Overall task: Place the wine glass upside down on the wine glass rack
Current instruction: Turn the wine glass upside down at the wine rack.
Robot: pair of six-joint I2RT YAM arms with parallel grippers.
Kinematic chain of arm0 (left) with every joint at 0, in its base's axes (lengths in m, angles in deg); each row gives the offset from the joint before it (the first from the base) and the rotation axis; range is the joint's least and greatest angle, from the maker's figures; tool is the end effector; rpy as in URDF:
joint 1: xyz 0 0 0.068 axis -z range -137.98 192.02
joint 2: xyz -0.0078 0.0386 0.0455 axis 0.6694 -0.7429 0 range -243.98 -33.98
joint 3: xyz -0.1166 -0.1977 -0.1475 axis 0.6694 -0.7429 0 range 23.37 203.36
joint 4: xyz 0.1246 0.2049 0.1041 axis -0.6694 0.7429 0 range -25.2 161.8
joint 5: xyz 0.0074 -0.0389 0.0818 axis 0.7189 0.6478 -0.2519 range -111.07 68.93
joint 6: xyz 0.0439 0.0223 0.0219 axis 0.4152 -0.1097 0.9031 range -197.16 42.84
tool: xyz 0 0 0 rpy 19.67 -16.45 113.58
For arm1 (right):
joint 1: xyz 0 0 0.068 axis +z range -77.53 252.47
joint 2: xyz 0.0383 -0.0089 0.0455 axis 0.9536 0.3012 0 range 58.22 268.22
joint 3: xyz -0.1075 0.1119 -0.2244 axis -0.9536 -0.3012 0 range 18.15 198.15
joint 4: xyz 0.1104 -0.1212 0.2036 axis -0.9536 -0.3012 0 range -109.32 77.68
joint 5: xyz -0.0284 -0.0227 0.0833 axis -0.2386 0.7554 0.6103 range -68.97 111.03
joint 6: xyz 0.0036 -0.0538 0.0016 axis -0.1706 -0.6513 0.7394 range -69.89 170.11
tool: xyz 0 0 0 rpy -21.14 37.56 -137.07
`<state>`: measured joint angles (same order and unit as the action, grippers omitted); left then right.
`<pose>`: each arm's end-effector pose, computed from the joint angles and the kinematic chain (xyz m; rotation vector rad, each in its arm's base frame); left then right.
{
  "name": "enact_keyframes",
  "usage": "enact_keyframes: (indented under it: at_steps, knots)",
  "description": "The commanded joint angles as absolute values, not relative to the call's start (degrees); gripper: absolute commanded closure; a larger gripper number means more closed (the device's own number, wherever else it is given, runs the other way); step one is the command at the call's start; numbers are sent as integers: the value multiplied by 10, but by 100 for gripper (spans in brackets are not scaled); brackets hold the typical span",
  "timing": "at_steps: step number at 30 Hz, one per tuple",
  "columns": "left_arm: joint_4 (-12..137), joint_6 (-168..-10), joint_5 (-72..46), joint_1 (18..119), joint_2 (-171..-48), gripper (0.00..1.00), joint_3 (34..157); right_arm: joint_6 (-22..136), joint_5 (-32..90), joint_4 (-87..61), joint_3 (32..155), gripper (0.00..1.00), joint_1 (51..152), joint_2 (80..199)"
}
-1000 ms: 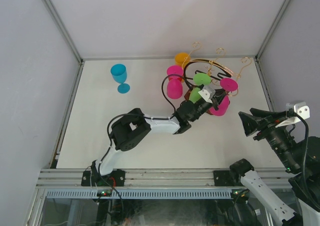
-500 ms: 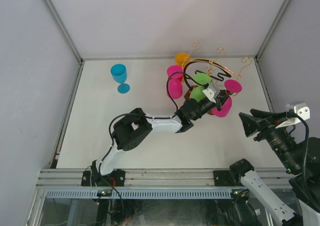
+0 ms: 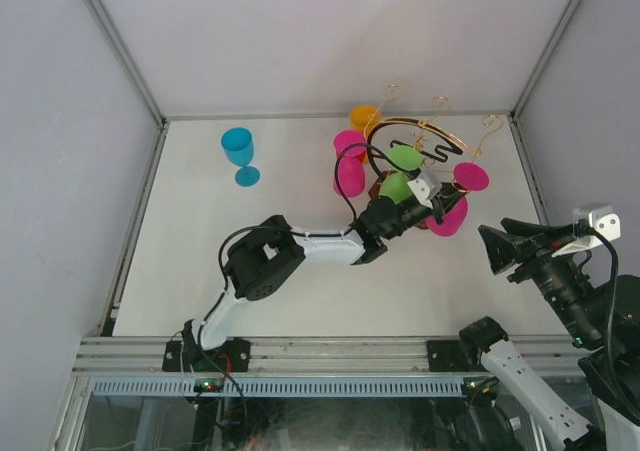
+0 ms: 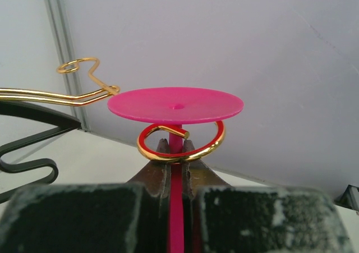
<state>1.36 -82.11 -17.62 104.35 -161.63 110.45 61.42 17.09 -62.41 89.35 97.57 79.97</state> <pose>0.2337 -0.4503 0.2513 0.6438 1.0596 -1.0651 -0.0008 -0.0032 0.4352 -0.1378 1.5935 0.4416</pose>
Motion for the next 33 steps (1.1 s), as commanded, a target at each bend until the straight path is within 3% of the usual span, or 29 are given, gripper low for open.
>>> enact_keyframes:
  at_steps: [1,9,29,33]
  knots:
    - [-36,-815,-128,1050,-1610,100,1109,617,167,-616,902,52,974,798]
    - [-65,-801,-124,1056,-1593,100,1079,613,166,-614,902,52,973,799]
    - [-131,-814,-261,1058,-1562,100,993,614,167,-615,901,52,974,804]
    - [-112,-816,-270,1057,-1560,94,993,615,168,-614,900,52,973,804]
